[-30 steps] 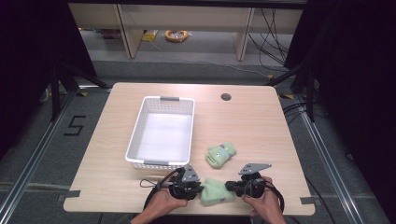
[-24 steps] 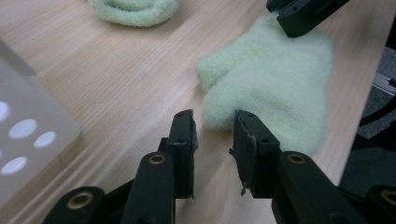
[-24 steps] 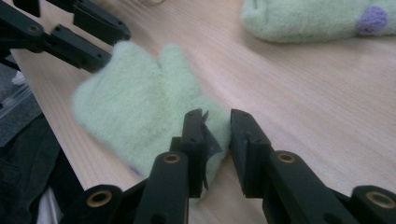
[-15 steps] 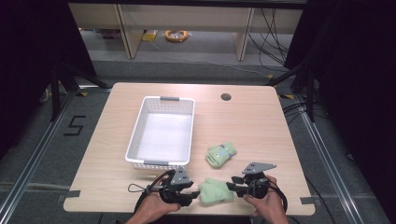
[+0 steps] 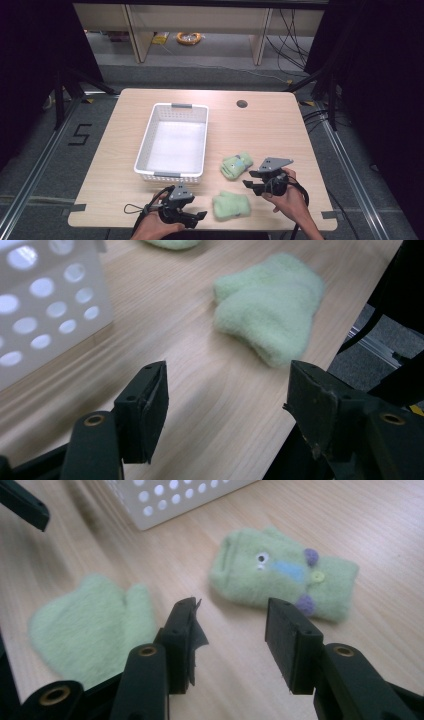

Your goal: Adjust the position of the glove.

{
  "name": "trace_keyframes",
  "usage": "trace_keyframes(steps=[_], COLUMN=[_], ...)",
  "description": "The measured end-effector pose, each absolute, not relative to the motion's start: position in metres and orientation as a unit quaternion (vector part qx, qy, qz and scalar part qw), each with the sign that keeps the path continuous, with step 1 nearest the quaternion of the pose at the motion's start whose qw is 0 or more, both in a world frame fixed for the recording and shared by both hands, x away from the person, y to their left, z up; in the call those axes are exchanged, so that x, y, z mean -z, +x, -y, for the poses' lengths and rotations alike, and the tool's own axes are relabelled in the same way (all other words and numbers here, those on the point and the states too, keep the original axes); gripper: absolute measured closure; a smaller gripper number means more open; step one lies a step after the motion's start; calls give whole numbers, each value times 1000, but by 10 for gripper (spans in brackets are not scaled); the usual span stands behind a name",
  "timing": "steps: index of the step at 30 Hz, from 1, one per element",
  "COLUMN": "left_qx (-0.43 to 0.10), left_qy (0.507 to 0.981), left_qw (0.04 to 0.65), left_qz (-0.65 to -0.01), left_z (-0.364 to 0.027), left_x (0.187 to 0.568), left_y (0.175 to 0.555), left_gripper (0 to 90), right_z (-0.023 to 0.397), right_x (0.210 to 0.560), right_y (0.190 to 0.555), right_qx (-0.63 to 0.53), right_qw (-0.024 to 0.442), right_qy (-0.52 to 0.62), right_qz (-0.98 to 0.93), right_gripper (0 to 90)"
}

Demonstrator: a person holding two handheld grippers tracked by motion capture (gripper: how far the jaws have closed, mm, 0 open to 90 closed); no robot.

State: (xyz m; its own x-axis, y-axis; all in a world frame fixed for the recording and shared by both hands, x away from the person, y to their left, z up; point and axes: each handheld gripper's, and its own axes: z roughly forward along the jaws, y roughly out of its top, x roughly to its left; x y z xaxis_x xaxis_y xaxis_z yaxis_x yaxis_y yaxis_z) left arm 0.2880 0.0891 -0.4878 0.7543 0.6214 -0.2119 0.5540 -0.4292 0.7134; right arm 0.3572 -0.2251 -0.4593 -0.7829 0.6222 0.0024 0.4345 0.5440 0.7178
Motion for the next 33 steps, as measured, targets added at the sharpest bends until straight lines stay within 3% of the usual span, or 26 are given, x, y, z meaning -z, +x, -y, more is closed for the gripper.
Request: trace_keyframes(steps=[8,17,33], left_qx=[-38,-49,-48], left_qy=[829,816,824], left_qw=[427,442,435], left_qz=[-359,-369,-359], left_z=[-98,-103,-101], left_x=[491,497,501], left_y=[283,279,279], left_gripper=[296,189,195], right_z=[218,210,198], right_x=[460,465,474], right_y=[390,418,440], right_qx=[-356,-343,-333], right_qw=[126,109,109], right_qy=[315,315,327], right_qz=[-871,-878,-877], right_gripper=[550,528,558])
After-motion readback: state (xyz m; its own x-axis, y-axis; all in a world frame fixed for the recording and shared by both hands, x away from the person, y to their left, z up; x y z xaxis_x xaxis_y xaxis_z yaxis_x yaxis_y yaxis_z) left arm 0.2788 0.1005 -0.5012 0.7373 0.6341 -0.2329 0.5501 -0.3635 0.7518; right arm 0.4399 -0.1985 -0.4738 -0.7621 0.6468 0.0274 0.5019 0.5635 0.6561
